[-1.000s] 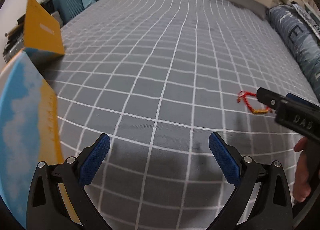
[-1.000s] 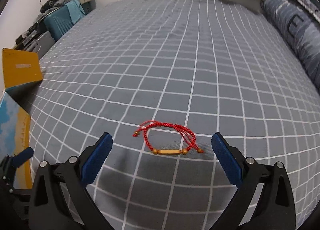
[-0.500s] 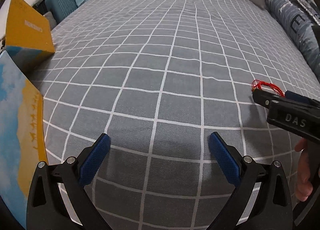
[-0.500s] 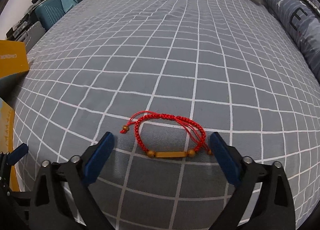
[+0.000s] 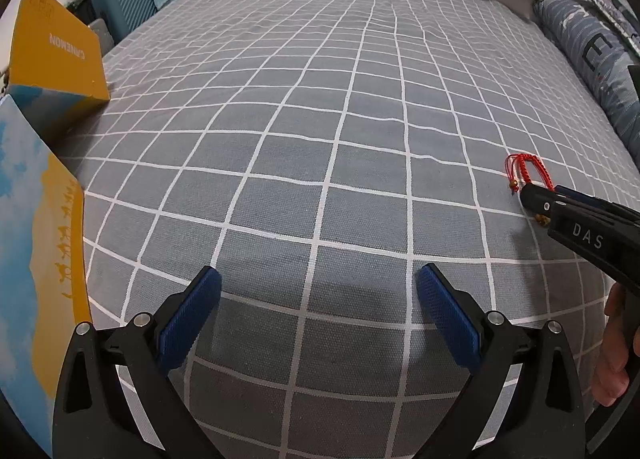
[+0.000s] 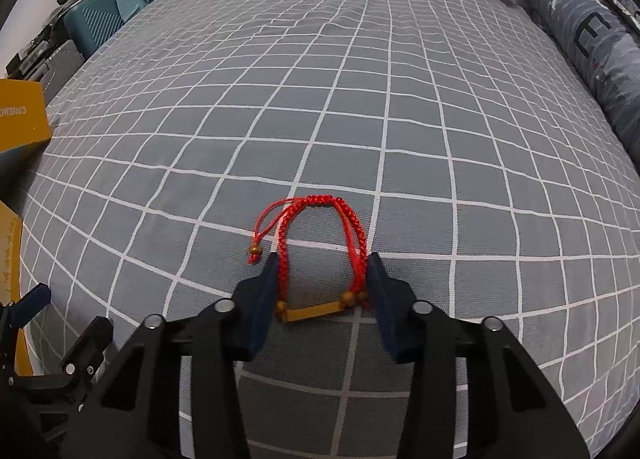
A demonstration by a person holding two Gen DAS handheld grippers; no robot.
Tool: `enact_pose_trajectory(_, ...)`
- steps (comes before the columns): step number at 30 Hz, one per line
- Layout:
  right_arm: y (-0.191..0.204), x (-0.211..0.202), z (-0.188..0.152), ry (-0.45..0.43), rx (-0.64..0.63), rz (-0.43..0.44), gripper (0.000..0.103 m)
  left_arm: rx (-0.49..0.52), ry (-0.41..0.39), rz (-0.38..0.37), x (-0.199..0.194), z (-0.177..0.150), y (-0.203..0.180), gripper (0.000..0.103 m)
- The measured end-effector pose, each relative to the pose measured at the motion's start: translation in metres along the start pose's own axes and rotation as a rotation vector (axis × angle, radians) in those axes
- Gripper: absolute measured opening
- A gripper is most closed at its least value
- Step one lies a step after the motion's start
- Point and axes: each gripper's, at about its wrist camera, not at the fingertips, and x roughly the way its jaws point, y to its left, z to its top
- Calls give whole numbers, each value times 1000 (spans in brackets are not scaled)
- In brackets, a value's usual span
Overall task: Organize jewelry
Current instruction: 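Grasp the red cord bracelet with the right tool and lift it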
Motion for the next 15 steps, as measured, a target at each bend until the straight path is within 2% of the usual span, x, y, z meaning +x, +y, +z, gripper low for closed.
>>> enact_pose_trajectory(4, -1, -1, -1, 2, 6, 16, 17, -1, 1, -1, 0, 0, 0, 97)
enact_pose_trajectory(10, -2, -3, -1, -3, 19, 14, 13, -3, 2, -7, -3, 0, -1, 97)
enact_pose_trajectory(12, -3, -5, 0, -8, 26, 17, 6, -3, 1, -10, -5, -1, -2, 97)
enact_pose_trajectory(15, -4, -11, 0, -14, 34, 16, 5, -3, -3, -14, -9, -3, -2, 97)
